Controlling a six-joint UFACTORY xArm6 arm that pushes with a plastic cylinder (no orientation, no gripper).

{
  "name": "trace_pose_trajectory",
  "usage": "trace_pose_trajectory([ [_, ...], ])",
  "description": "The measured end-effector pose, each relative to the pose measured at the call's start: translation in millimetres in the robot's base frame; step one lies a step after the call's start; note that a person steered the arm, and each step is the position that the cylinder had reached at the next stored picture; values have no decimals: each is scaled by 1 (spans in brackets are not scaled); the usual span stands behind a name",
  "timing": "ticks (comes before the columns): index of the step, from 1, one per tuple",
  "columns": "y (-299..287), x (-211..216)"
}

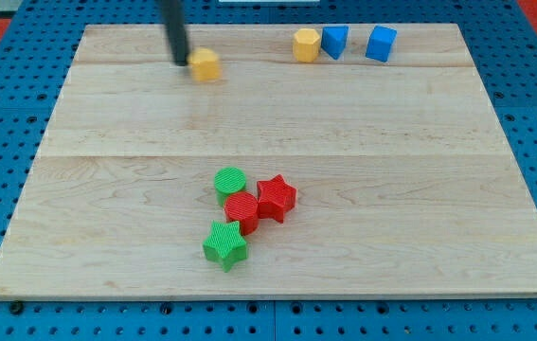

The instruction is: Drag the heart to the bottom left side of the blue cube

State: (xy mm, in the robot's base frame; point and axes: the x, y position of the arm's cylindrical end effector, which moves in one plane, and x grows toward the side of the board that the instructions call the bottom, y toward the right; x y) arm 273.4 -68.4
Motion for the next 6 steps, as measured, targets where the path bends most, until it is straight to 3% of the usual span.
trace_pose_trajectory([
  [1,97,49],
  [2,85,69],
  [3,159,45],
  [4,199,51],
  [5,215,91],
  [6,249,68],
])
